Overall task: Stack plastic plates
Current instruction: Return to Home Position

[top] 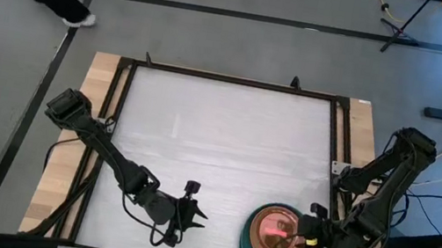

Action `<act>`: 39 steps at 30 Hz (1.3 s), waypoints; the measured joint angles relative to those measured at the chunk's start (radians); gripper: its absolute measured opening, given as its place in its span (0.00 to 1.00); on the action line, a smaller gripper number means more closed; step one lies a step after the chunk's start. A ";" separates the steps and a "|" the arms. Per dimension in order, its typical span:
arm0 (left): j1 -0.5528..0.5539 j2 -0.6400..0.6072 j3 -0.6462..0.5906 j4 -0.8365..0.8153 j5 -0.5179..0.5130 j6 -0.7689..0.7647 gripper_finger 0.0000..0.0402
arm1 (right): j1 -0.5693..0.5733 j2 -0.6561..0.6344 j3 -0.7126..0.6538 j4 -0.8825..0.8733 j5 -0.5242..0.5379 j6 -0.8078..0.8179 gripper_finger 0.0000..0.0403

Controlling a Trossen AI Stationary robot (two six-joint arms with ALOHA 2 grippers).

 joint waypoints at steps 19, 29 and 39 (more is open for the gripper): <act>0.009 0.018 -0.131 0.180 -0.087 0.008 0.25 | 0.000 0.000 -0.068 0.002 0.305 -0.082 0.36; 0.070 -0.027 -0.305 0.359 0.010 -0.020 0.25 | -0.055 0.000 -0.085 0.028 0.313 -0.098 0.36; 0.102 -0.263 -0.493 0.371 -0.001 0.027 0.25 | -0.206 0.001 -0.192 0.169 0.195 -0.282 0.36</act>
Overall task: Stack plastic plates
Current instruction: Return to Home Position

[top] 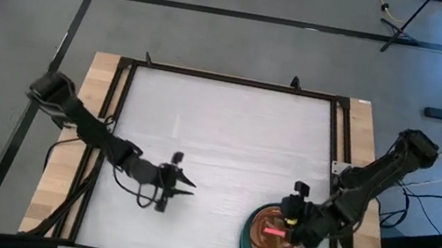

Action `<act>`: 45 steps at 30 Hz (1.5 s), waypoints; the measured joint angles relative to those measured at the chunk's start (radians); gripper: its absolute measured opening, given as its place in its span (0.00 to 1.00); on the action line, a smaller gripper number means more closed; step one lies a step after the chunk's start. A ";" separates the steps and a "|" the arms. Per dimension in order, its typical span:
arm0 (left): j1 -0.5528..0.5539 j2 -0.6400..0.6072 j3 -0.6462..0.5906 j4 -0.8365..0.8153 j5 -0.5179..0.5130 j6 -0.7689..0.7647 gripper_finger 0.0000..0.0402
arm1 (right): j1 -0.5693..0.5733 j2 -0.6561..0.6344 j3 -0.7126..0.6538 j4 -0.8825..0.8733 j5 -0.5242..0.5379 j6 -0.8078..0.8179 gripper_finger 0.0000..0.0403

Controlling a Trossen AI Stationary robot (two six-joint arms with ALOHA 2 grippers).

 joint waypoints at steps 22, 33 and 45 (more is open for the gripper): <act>0.339 -0.591 -0.470 0.034 0.081 0.007 0.25 | -0.611 -0.035 -0.225 0.527 -0.355 -0.711 0.36; 0.348 -0.894 -0.564 -0.035 0.049 0.005 0.23 | -0.878 -0.268 -0.312 0.598 -0.518 -0.825 0.32; 0.347 -0.989 -0.570 -0.083 0.066 0.009 0.05 | -0.907 -0.788 -0.545 0.698 -0.539 -0.771 0.05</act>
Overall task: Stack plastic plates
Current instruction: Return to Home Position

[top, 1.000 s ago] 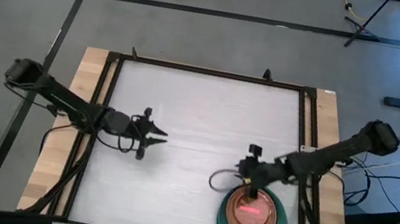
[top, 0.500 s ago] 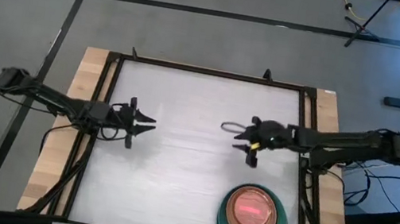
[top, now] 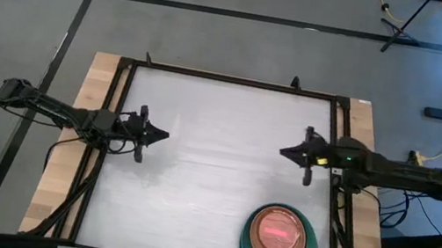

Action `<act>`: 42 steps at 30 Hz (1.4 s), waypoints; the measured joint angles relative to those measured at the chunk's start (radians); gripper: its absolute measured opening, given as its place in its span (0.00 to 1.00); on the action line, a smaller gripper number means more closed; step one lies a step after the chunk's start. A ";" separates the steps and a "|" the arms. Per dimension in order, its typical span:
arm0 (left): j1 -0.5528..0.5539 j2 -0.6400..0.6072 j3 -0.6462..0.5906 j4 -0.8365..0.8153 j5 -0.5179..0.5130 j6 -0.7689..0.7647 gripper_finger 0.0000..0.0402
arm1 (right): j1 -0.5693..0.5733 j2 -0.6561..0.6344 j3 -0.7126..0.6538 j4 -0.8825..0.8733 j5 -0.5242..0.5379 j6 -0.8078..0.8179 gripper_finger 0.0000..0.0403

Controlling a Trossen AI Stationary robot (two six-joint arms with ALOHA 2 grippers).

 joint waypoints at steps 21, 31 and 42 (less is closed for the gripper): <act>-0.001 -0.014 -0.047 -0.004 0.000 -0.024 0.01 | 0.000 -0.504 -0.231 -0.004 0.037 0.054 0.02; -0.001 -0.071 -0.047 -0.023 0.050 0.002 0.02 | 0.000 -0.503 -0.294 0.023 0.047 0.074 0.02; -0.001 -0.316 -0.047 -0.249 -0.053 0.011 0.02 | 0.001 -0.505 -0.294 0.022 0.065 0.106 0.02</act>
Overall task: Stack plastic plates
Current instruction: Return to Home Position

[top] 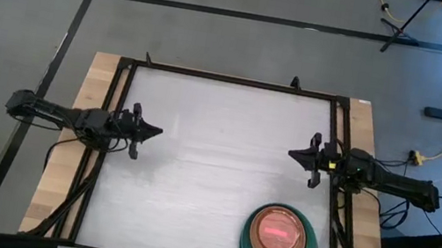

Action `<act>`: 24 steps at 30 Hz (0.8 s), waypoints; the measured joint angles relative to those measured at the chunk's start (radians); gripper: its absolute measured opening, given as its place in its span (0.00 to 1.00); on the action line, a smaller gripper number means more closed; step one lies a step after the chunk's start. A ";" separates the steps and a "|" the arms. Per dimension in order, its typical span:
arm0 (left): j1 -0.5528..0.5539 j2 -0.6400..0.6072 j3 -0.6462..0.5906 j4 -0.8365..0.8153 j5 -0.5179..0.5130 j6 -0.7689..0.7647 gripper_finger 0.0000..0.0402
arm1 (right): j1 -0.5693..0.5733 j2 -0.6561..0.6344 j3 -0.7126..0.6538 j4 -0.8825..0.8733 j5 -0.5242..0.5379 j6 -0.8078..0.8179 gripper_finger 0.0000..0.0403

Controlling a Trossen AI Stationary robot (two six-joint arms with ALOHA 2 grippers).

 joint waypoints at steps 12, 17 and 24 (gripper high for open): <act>0.002 -0.138 0.001 -0.049 0.126 0.020 0.02 | 0.000 0.002 0.000 -0.005 0.009 0.003 0.02; 0.002 -0.138 0.001 -0.040 0.037 0.008 0.02 | 0.000 0.002 0.000 -0.006 0.009 -0.001 0.02; 0.002 -0.137 0.001 -0.040 0.044 0.007 0.02 | 0.000 0.002 0.000 -0.006 0.009 -0.001 0.02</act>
